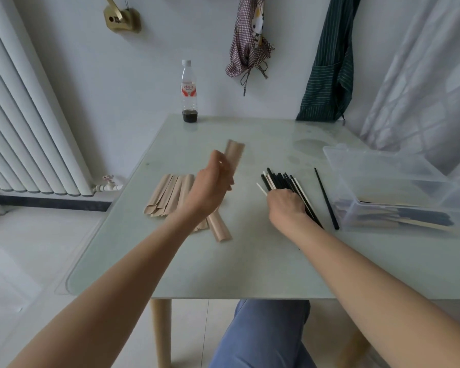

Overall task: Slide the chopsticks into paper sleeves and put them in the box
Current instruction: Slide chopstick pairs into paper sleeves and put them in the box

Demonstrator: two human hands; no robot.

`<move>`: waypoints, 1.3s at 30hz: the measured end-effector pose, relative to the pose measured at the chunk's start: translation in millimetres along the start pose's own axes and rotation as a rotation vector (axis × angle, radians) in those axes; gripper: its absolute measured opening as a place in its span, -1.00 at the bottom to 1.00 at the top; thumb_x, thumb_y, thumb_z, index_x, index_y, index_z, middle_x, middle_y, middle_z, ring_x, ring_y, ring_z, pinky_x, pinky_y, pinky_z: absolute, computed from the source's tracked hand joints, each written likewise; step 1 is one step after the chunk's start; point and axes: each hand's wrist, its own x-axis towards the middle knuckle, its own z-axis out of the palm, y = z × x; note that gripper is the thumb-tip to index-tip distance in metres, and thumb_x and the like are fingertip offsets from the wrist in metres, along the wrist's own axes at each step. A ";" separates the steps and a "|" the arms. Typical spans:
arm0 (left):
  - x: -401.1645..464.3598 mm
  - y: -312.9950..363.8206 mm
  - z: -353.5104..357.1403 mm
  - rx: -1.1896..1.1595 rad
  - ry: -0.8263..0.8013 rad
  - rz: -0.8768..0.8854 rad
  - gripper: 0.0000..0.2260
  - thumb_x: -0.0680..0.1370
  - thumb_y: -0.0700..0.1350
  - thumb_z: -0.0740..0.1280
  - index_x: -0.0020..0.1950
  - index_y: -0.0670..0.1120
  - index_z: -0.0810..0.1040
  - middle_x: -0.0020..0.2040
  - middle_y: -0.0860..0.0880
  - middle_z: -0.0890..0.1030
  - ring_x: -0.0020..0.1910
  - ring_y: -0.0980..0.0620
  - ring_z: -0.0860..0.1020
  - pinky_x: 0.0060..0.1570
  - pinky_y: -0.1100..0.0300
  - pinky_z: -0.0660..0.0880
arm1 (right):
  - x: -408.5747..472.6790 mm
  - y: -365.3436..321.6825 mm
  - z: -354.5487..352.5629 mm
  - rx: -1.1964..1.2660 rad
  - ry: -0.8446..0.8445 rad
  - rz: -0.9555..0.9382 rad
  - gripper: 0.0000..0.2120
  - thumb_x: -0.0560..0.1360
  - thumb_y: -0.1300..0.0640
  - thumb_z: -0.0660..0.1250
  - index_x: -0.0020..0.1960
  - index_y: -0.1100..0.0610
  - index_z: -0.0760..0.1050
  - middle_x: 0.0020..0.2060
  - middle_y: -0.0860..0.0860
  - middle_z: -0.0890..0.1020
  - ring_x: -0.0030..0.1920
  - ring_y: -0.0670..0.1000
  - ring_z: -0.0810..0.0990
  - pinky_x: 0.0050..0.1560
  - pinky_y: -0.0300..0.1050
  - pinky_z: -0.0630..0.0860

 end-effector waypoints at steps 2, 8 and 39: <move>0.3 3.7 3.0 -0.312 0.081 -0.187 -0.92 0.65 -0.15 0.05 0.02 -0.14 0.27 -0.30 0.02 0.42 -0.35 0.11 0.40 -0.25 0.31 0.41 | -3.8 4.7 -1.0 0.085 0.009 0.005 -0.67 0.55 0.38 0.11 0.29 0.28 0.41 0.20 0.24 0.51 0.20 0.21 0.51 0.07 -0.04 0.47; 10.3 -4.8 7.7 -1.083 0.148 -0.620 -0.85 0.62 -0.11 0.20 -0.14 -0.09 0.39 -0.38 0.03 0.29 -0.47 0.15 0.26 -0.44 0.34 0.28 | -12.0 20.2 -9.8 0.429 0.057 -0.114 -0.95 0.53 0.27 0.18 -0.10 0.19 0.39 -0.01 0.20 0.50 -0.03 0.19 0.51 -0.16 -0.09 0.36; 20.4 -14.4 6.3 -1.618 0.367 -0.717 -0.83 0.64 -0.24 0.12 0.22 -0.16 0.34 -0.06 -0.05 0.57 -0.16 0.02 0.59 0.04 -0.04 0.49 | -15.5 40.3 -17.5 0.745 0.285 -0.239 -0.94 0.46 0.06 0.39 -0.16 0.02 0.62 -0.37 -0.12 0.55 -0.23 -0.04 0.50 -0.10 -0.09 0.49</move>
